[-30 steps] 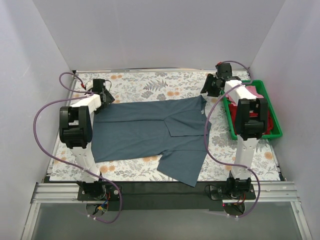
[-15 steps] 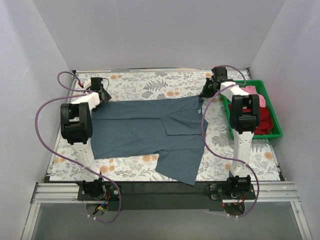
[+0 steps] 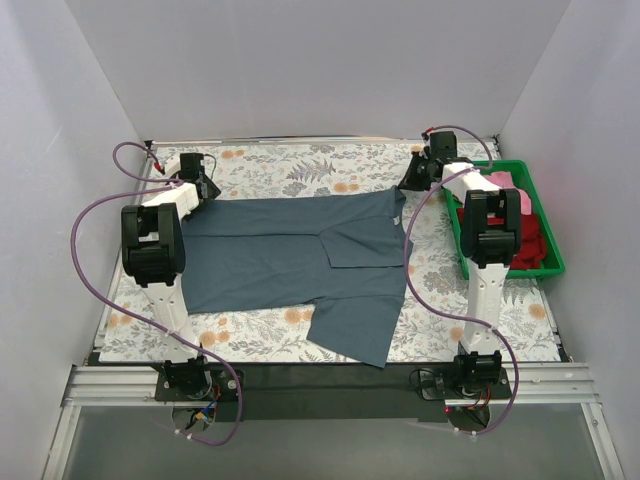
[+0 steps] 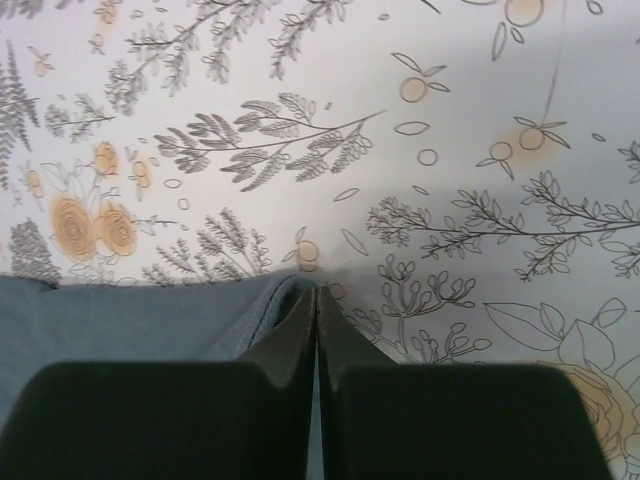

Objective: Fold and stack the t-shirts
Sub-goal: Fold the tshirt

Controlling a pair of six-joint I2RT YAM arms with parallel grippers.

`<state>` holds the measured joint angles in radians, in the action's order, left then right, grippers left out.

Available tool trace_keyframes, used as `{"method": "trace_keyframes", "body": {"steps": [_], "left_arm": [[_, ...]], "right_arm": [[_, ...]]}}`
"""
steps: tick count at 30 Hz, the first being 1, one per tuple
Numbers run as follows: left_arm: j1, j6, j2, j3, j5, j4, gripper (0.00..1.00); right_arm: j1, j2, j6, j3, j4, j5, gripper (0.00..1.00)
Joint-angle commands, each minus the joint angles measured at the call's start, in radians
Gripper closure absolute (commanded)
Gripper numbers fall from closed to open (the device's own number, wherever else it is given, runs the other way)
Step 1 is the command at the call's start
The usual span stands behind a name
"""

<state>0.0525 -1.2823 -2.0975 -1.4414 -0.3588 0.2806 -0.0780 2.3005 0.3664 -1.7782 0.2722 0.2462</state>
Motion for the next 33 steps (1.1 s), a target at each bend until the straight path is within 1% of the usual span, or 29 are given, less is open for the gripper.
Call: {"method": "trace_keyframes", "body": {"steps": [1, 5, 7, 8, 10, 13, 18, 21, 24, 28, 32, 33], "left_arm": [[0.017, -0.018, -0.048, 0.026, 0.034, 0.045, 0.32], [0.018, -0.018, -0.048, 0.027, 0.037, 0.043, 0.32], [0.018, -0.020, -0.048, 0.026, 0.035, 0.045, 0.32], [0.018, -0.022, -0.048, 0.026, 0.037, 0.045, 0.32], [0.018, -0.023, -0.050, 0.027, 0.037, 0.045, 0.32], [0.018, -0.023, -0.052, 0.024, 0.031, 0.046, 0.32], [0.024, -0.035, -0.062, 0.019, 0.030, 0.055, 0.32], [0.032, -0.045, -0.071, 0.016, 0.043, 0.063, 0.32], [0.033, -0.051, -0.078, 0.010, 0.044, 0.069, 0.32], [0.035, -0.061, -0.088, -0.010, 0.060, 0.084, 0.32], [0.035, -0.074, -0.098, -0.031, 0.112, 0.089, 0.32], [0.035, -0.074, -0.098, -0.034, 0.121, 0.089, 0.31]], "right_arm": [[0.000, -0.111, -0.007, -0.010, -0.091, 0.068, 0.94], [-0.034, -0.156, 0.002, 0.020, -0.132, 0.126, 0.88], [-0.057, -0.183, 0.009, 0.055, -0.156, 0.120, 0.81], [-0.063, -0.197, 0.014, 0.089, -0.180, 0.107, 0.76], [-0.074, -0.202, 0.025, 0.121, -0.211, 0.111, 0.73], [-0.074, -0.162, 0.057, 0.144, -0.228, 0.162, 0.72], [-0.057, -0.093, 0.089, 0.204, -0.251, 0.146, 0.73], [-0.025, -0.072, 0.098, 0.250, -0.263, 0.120, 0.73], [0.001, -0.069, 0.071, 0.283, -0.263, 0.087, 0.73], [0.018, -0.059, 0.025, 0.281, -0.261, 0.016, 0.73], [0.033, -0.027, -0.023, 0.224, -0.194, -0.063, 0.72], [0.040, -0.015, -0.014, 0.202, -0.192, -0.042, 0.72]]}}
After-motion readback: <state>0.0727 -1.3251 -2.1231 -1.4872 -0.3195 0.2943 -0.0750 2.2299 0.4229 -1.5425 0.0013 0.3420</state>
